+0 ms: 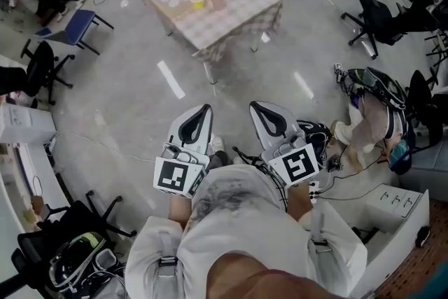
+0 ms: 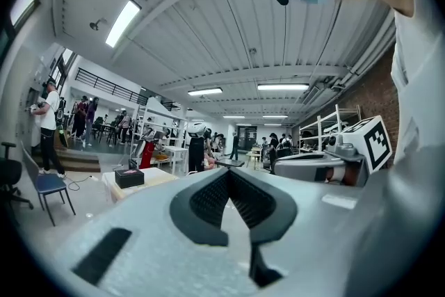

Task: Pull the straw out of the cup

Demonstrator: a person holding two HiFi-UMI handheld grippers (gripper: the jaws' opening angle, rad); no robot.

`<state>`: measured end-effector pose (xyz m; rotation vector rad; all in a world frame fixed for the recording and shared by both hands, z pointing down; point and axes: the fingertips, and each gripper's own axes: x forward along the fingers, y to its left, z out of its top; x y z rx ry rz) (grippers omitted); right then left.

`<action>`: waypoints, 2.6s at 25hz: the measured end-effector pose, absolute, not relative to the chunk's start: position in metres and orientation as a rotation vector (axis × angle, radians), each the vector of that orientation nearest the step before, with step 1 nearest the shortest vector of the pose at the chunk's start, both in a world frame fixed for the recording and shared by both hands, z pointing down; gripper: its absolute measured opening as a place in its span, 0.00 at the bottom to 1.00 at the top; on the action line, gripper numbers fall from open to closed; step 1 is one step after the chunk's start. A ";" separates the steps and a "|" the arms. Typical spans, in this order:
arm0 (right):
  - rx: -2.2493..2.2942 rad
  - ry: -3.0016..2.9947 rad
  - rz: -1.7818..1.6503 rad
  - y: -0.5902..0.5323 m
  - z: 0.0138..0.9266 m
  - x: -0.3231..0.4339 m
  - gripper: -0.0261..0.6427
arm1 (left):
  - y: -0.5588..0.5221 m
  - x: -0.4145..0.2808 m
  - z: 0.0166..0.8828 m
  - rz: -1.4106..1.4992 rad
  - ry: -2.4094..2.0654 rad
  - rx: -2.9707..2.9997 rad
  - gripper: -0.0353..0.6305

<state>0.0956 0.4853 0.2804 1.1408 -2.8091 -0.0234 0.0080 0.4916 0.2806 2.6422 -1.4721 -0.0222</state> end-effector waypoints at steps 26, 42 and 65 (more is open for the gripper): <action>1.188 -2.782 -0.020 0.387 0.284 0.016 0.05 | 0.394 -0.061 0.288 -0.014 -1.392 2.662 0.06; 1.125 -2.805 -0.036 0.297 0.290 0.025 0.05 | 0.306 -0.050 0.301 -0.011 -1.428 2.613 0.06; 1.030 -2.834 -0.021 0.195 0.288 0.053 0.05 | 0.210 -0.025 0.296 0.027 -1.519 2.570 0.06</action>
